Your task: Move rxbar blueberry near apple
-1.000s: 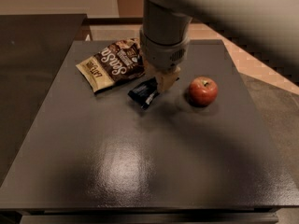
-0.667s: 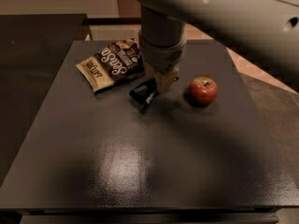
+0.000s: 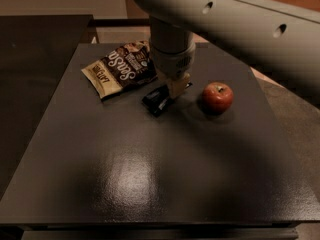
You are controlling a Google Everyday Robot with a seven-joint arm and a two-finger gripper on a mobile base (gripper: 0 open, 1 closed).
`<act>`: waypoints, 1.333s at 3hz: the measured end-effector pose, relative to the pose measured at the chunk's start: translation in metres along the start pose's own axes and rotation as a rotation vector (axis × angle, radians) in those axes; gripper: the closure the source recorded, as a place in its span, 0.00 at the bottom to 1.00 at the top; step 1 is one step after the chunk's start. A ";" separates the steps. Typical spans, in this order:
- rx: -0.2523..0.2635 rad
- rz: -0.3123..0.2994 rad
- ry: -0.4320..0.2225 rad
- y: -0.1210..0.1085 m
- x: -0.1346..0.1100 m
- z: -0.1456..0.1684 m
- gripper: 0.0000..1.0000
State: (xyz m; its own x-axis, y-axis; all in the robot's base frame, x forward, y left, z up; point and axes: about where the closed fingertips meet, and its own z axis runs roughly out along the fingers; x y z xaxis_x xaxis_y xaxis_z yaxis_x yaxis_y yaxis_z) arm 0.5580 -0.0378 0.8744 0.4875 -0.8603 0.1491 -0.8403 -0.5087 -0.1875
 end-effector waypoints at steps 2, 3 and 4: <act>-0.025 0.029 0.033 -0.007 0.020 0.017 0.12; -0.020 0.028 0.033 -0.007 0.020 0.017 0.00; -0.020 0.028 0.033 -0.007 0.020 0.017 0.00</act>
Offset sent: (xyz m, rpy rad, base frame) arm 0.0296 -0.0261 -0.0185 -0.0567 0.0125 -0.0653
